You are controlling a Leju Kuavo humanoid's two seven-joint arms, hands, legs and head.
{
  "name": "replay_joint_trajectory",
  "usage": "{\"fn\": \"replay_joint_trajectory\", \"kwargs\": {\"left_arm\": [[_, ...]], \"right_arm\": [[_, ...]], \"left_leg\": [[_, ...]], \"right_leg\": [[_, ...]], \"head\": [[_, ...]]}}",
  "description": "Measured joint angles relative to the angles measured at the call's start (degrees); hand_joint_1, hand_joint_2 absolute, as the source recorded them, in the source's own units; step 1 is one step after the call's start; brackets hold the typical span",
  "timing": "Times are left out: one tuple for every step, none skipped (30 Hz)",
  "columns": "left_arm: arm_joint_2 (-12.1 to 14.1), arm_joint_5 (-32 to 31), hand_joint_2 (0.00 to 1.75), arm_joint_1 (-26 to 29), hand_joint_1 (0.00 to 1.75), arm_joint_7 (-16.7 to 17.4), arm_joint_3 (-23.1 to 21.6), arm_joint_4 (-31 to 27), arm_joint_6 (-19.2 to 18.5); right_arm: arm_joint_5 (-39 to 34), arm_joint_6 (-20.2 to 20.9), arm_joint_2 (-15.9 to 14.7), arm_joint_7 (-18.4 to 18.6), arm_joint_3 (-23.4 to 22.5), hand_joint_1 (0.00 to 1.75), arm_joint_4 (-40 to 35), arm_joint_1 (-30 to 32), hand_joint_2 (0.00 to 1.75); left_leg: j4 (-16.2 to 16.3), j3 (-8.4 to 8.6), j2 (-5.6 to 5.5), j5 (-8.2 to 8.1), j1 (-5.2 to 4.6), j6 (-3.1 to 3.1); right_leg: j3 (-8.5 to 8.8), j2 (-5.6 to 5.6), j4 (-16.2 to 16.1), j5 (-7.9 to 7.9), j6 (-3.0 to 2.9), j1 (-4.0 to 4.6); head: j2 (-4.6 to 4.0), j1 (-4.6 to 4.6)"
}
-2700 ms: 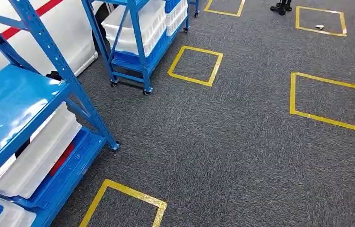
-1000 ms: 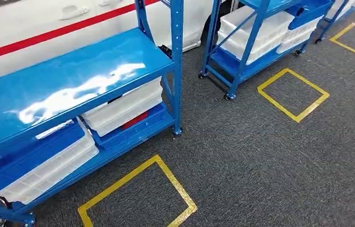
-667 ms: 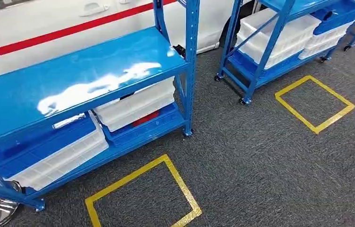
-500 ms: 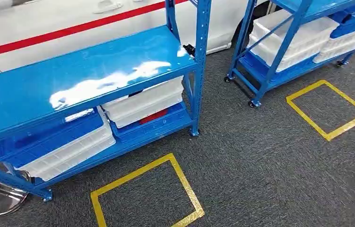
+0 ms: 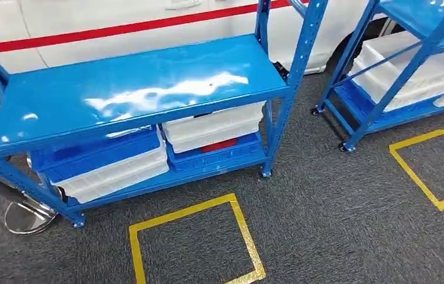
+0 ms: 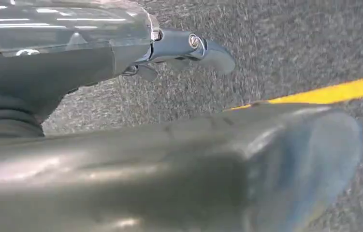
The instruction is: Take the parts from the cabinet and place them on the table.
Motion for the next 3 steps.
{"fn": "replay_joint_trajectory", "kwargs": {"left_arm": [[0.00, 0.02, 0.00, 0.08, 0.00, 0.00, 0.00, 0.00, 0.00], [0.00, 0.07, 0.00, 0.15, 0.00, 0.00, 0.00, 0.00, 0.00], [-0.04, 0.07, 0.00, 0.18, 0.00, 0.00, 0.00, 0.00, 0.00]], "right_arm": [[0.00, 0.00, 0.00, 0.00, 0.00, 0.00, 0.00, 0.08, 0.00], [0.00, -0.02, -0.04, 0.00, 0.00, 0.00, 0.00, 0.08, 0.00], [0.00, -0.04, -0.15, 0.02, 0.00, 0.00, 0.00, 0.09, 0.00]], "left_leg": [[0.05, 0.07, -0.68, -0.01, 0.03, -0.02], [0.15, 0.13, -1.46, -0.05, 0.11, -0.10], [0.33, 0.16, -2.23, -0.16, 0.20, -0.29]], "right_leg": [[-0.29, 0.00, 0.28, 0.85, 0.15, -0.07], [0.48, 0.04, -1.68, 2.76, 0.24, -0.22], [2.10, 0.21, -5.50, 5.38, 0.30, -0.41]], "head": [[0.00, 0.00], [0.00, 0.00], [0.00, 0.00]]}}
